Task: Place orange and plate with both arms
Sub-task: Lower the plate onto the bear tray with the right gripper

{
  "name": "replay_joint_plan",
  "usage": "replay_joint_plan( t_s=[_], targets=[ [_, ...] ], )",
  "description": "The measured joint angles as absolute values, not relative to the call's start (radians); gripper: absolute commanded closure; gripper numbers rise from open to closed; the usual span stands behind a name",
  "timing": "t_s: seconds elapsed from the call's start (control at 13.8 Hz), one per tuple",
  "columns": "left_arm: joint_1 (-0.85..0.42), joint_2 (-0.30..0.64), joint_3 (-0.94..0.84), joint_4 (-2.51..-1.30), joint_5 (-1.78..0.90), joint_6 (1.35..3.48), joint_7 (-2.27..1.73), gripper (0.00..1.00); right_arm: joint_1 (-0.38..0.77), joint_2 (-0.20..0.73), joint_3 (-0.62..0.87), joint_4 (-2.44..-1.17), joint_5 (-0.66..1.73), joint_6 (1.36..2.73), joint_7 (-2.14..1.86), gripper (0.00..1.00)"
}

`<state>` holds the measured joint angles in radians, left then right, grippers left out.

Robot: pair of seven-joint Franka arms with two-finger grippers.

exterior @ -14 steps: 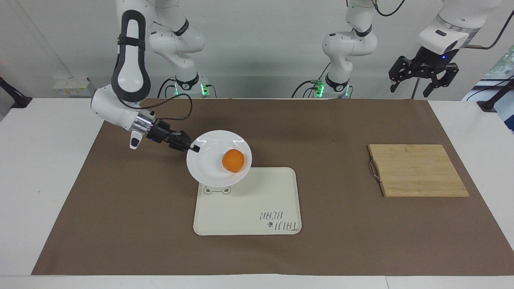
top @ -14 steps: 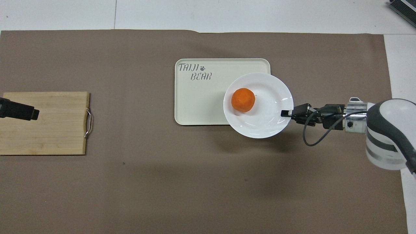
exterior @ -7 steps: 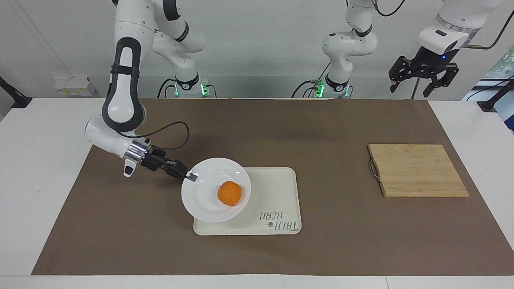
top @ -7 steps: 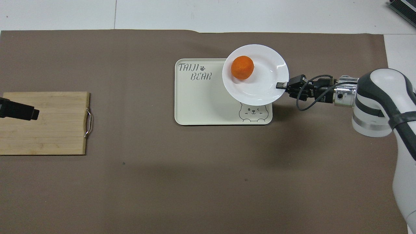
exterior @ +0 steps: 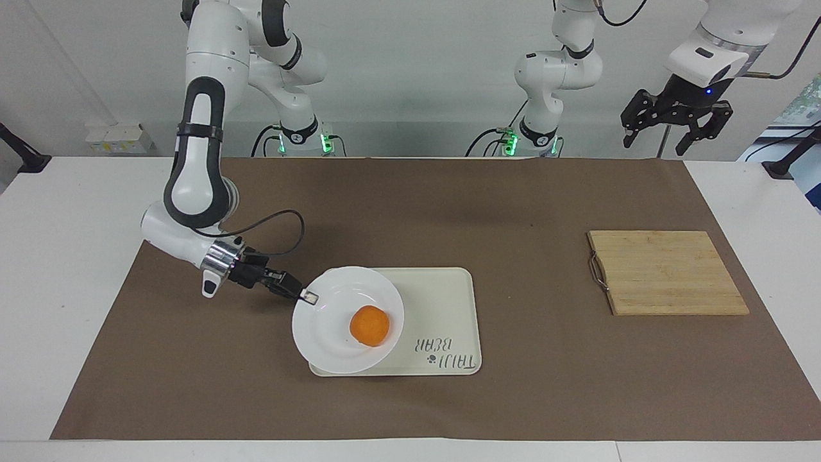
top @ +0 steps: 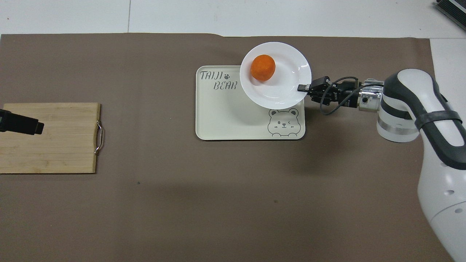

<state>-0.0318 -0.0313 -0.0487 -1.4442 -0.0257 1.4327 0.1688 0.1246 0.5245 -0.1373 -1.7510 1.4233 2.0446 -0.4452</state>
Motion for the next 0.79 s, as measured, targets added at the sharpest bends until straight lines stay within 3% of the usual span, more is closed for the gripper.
replay_joint_plan(
  t_s=[0.36, 0.79],
  targets=[
    [-0.032, -0.031, -0.049, -1.444, -0.026, 1.433, 0.169, 0.0, 0.227, 0.567, -0.132, -1.743, 1.435, 2.126, -0.445, 1.0],
    [-0.032, -0.031, -0.049, -1.444, -0.026, 1.432, 0.169, 0.0, 0.237, 0.574, -0.133, -1.769, 1.435, 2.109, -0.517, 1.0]
  ],
)
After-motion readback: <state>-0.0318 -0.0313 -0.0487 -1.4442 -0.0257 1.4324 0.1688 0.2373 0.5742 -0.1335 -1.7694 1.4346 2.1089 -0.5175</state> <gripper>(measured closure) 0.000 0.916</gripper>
